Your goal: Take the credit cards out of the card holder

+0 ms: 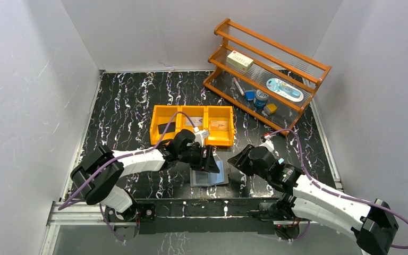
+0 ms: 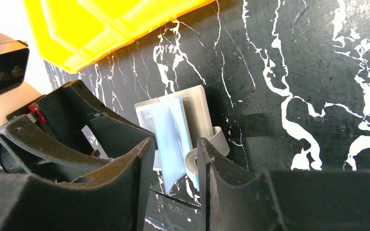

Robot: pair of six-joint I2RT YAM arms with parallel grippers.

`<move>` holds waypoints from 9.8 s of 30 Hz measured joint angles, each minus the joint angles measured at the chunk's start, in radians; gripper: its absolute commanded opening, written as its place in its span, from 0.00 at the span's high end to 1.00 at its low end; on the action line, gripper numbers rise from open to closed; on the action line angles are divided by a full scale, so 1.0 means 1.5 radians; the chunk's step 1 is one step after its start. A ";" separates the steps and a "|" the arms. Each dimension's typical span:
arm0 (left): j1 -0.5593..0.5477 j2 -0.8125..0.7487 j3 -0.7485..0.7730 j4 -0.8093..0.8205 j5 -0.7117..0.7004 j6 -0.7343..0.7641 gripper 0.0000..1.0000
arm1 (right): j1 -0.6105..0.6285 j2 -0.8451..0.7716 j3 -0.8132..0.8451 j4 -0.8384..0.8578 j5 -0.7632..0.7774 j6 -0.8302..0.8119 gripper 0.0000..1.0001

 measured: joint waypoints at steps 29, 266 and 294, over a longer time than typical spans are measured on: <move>0.008 -0.268 -0.019 -0.287 -0.385 -0.012 0.27 | 0.025 0.215 0.140 0.067 -0.102 -0.144 0.42; 0.015 -0.147 -0.027 -0.178 -0.275 -0.099 0.47 | 0.003 0.363 0.178 0.072 -0.206 -0.174 0.65; 0.015 -0.140 -0.124 -0.078 -0.192 -0.093 0.60 | -0.010 0.525 0.058 0.406 -0.380 -0.079 0.80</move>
